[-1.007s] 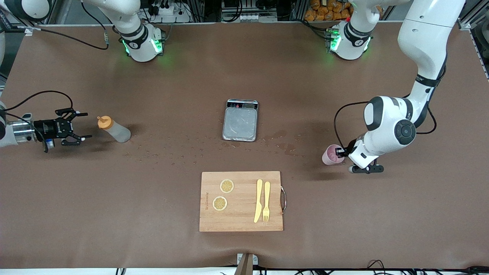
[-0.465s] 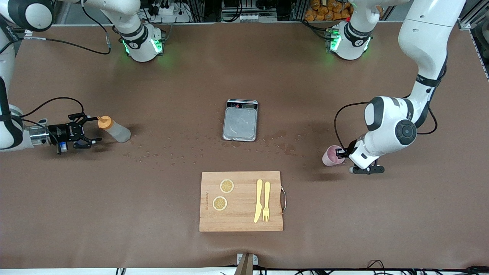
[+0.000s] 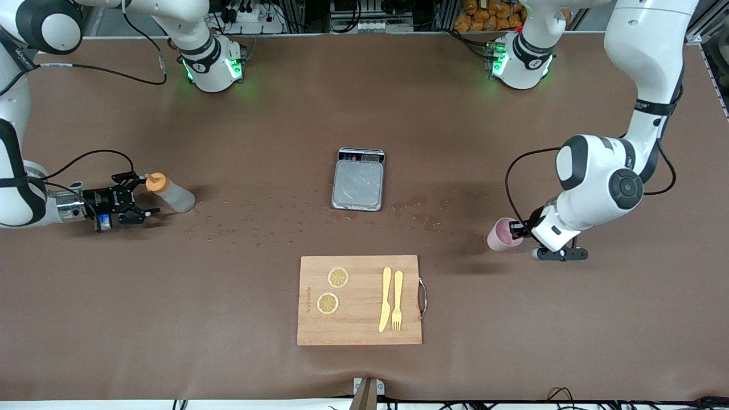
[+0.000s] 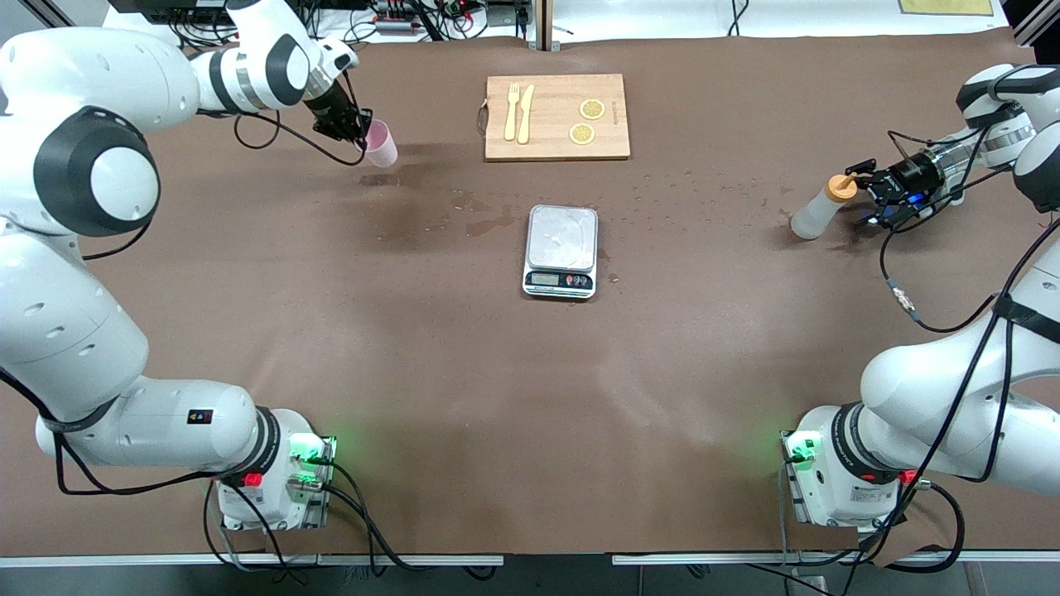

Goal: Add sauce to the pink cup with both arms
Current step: 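Carry the pink cup onto the silver scale with the left gripper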

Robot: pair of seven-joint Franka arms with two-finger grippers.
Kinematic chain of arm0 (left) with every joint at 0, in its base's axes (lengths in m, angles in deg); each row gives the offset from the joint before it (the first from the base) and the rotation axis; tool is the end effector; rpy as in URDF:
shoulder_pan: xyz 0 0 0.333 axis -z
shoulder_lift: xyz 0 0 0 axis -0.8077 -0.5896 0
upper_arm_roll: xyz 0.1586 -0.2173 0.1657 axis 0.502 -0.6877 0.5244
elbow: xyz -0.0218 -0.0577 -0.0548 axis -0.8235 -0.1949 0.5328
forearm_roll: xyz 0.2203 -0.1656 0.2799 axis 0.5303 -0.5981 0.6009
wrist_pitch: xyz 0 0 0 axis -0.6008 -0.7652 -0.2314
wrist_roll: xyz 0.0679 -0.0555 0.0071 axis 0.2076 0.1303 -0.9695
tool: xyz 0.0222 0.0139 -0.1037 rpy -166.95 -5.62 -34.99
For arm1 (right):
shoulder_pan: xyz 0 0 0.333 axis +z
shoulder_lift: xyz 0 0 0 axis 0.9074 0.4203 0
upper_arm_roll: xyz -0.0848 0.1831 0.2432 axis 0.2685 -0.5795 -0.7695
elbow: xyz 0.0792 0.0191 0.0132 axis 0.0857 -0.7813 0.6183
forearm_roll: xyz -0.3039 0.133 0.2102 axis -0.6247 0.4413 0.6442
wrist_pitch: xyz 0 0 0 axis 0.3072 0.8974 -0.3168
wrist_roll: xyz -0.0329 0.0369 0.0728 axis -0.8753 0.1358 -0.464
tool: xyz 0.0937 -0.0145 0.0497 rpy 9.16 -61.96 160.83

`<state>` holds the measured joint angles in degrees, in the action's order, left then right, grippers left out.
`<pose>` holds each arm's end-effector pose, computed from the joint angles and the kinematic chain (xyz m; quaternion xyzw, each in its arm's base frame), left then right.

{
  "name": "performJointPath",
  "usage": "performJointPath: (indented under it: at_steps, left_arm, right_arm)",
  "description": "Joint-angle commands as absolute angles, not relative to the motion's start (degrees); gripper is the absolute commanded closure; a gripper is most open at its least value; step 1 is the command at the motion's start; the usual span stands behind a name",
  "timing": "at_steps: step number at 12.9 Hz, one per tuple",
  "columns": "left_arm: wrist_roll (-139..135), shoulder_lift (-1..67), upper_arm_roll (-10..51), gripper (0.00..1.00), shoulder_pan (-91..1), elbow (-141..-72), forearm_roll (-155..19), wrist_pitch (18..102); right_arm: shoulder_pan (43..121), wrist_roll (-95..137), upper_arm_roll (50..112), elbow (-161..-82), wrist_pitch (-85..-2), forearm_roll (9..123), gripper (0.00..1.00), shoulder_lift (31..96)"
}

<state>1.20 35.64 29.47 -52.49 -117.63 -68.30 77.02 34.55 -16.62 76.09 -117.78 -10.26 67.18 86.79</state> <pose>0.6123 -0.1132 0.2852 0.9957 -0.0010 -0.0082 0.0919 0.5185 -0.2295 0.1219 -0.6344 0.5391 0.4724 0.2894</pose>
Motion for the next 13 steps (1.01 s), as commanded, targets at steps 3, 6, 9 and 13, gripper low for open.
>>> performJointPath:
  at_steps: [3, 6, 9, 13]
  left_arm:
    - [0.1, 38.6, 29.5, 1.0, -52.6, -117.2, -67.2, 74.6]
    - [-4.4, 40.3, 29.2, 1.0, -51.9, -116.5, -67.2, 72.0]
    - [-10.9, 41.1, 27.7, 1.0, -50.3, -116.5, -67.2, 71.6]
    - [-21.5, 41.1, 22.3, 1.0, -50.1, -116.6, -67.2, 71.5]
  right_arm:
    - [34.5, -12.9, 75.7, -120.8, -10.3, 71.2, 0.0, 87.8]
    - [34.9, -12.5, 75.7, -121.9, -10.3, 72.8, 0.0, 87.8]
    - [35.7, -12.5, 75.7, -122.5, -10.3, 72.9, 0.0, 87.8]
    - [36.1, -12.5, 75.7, -122.9, -10.2, 72.9, 0.06, 87.7]
